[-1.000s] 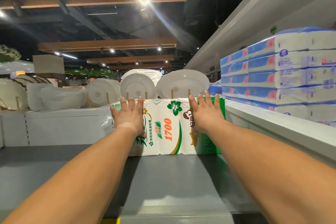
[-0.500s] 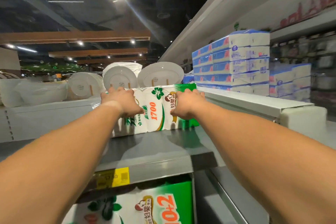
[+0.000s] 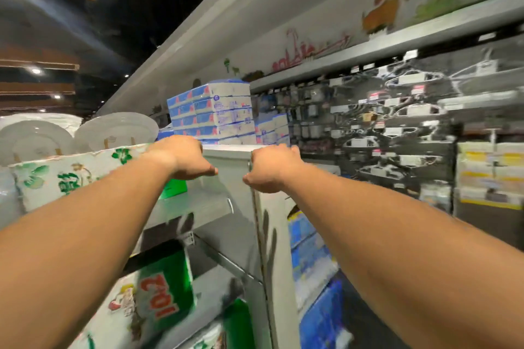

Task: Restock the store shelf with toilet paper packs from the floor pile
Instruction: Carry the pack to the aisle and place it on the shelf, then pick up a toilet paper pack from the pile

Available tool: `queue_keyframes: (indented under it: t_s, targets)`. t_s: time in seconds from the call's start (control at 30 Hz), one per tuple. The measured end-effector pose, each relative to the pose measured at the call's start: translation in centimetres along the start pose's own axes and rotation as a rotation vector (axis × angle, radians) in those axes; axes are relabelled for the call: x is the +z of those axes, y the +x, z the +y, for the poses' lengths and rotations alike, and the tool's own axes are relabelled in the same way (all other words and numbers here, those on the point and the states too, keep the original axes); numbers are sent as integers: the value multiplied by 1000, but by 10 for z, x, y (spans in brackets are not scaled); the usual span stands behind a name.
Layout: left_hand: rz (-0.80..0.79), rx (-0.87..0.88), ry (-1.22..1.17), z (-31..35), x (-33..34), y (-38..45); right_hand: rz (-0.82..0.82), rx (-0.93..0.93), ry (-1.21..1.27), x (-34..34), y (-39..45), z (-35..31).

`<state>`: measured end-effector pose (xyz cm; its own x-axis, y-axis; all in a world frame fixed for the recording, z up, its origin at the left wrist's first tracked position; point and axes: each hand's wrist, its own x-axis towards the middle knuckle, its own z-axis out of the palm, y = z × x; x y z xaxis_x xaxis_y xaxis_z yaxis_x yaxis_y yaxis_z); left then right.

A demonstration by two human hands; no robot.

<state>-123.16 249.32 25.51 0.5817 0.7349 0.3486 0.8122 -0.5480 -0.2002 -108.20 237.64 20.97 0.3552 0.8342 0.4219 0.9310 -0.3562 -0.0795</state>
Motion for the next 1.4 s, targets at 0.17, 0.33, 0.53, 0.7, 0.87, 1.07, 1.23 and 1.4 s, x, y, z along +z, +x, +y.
queue_keyframes:
  t_s: [0.17,0.33,0.53,0.7,0.87,1.07,1.23,1.4]
  targets:
    - [51,186,-154,105,-29,-12,-6,205,-37,-46,-67,92]
    - [27,381,-258,210,-48,-33,-18,415,-161,-85,-147,174]
    - [-38,609,-341,326,-67,-77,-60,598,-259,-126,-250,243]
    - [-102,789,-426,416,-83,-123,-75,779,-287,-152,-339,298]
    - [-112,982,-440,505,-86,-170,-94,994,-293,-169,-426,344]
    - [-145,1220,-469,584,-94,-221,-93,1233,-338,-182,-501,371]
    - [-141,1347,-485,629,-99,-233,-55,1339,-405,-185,-527,378]
    - [-175,1440,-503,658,-89,-231,-60,1432,-401,-172,-527,384]
